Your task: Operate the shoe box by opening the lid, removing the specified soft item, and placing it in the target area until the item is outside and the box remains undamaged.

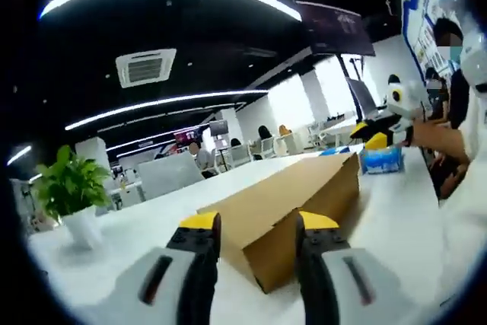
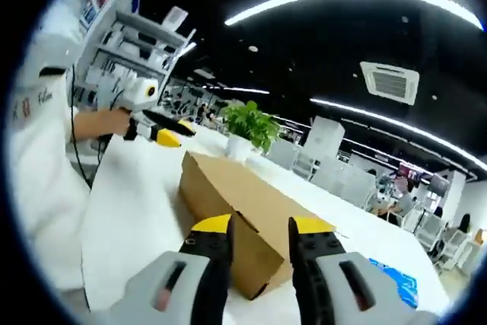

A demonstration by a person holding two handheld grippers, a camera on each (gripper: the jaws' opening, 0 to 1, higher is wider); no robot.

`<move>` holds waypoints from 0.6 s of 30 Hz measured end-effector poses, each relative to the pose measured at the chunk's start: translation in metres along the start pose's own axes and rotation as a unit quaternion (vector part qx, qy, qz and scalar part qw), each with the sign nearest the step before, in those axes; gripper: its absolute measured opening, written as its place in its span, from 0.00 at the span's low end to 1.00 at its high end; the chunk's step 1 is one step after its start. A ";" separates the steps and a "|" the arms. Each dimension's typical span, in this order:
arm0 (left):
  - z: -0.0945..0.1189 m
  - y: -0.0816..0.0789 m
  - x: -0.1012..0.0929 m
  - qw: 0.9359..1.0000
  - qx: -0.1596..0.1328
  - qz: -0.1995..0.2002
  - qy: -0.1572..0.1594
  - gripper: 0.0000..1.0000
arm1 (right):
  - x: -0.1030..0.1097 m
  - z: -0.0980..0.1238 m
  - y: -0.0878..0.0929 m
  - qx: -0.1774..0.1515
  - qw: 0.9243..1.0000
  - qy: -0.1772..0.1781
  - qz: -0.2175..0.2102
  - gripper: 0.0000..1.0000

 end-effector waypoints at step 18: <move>0.005 -0.006 0.012 0.992 -0.023 0.121 0.000 0.55 | -0.011 0.008 -0.010 0.009 0.989 0.026 -0.145 0.48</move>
Point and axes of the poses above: the point that each gripper's makers call its tool centre point, and the gripper's own axes: z roughly backward along the fingers, x roughly to its left, y roughly out of its underside, the point moved 7 cm from there along z, roughly backward along the fingers, and after that the axes turned 2 degrees about -x, right-handed, at the moved point
